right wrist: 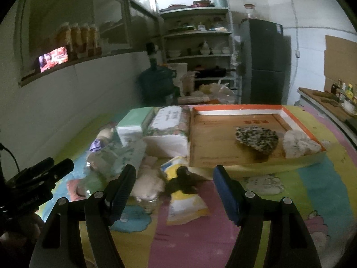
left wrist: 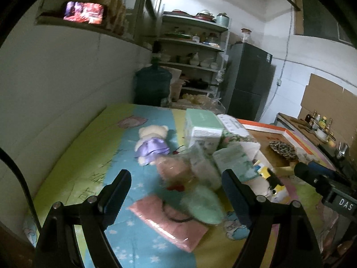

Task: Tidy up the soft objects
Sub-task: 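Move both tools back toward the remaining items on the bed, then grasp the pink bag with the left tool while the right tool grasps the green tissue pack, then carry the pink bag with the left tool while the right tool carries the tissue pack to the box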

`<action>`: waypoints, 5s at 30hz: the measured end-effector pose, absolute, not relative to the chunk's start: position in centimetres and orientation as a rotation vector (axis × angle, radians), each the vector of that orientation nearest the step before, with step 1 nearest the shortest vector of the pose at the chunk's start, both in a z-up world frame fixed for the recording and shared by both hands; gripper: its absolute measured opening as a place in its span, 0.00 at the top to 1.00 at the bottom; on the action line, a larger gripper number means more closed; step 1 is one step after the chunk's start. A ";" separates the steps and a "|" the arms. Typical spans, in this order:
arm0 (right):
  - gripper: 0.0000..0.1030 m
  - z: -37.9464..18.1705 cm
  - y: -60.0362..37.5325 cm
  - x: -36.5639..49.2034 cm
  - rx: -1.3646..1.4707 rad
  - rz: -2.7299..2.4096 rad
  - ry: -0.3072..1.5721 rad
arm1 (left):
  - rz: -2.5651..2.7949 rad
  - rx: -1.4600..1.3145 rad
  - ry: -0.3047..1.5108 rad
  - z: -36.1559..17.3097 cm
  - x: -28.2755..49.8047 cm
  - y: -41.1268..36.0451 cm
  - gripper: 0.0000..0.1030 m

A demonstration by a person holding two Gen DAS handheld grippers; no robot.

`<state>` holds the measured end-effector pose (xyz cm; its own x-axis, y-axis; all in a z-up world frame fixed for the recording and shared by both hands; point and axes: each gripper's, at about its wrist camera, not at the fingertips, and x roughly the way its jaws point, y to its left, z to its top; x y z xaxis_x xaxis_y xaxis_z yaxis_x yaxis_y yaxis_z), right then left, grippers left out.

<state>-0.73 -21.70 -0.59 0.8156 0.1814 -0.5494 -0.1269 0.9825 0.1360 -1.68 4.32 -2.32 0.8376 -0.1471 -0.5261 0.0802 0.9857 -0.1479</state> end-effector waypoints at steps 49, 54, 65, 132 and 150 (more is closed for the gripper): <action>0.29 -3.0 -17.0 3.1 0.096 0.317 0.679 | -0.244 -0.214 0.700 -8.9 -0.2 4.7 0.66; 0.28 -3.3 -16.1 4.5 0.107 0.333 0.709 | -0.207 -0.207 0.667 -8.2 -0.4 5.9 0.70; 0.29 -4.4 -13.3 5.8 -0.046 0.249 0.740 | -0.175 -0.216 0.619 -6.7 0.2 8.6 0.71; 0.54 1.5 -31.1 0.8 0.141 -0.002 0.504 | -0.528 -0.078 0.520 1.8 4.2 -10.3 0.73; 0.54 2.3 -39.8 3.7 0.138 -0.072 0.486 | -0.544 -0.056 0.558 2.9 10.2 -19.3 0.73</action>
<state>3.65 -39.79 2.33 0.8819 -0.0365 -0.4700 0.1022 0.9881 0.1151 10.24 -19.25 2.94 0.7117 -0.5052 -0.4881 0.4757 0.8579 -0.1943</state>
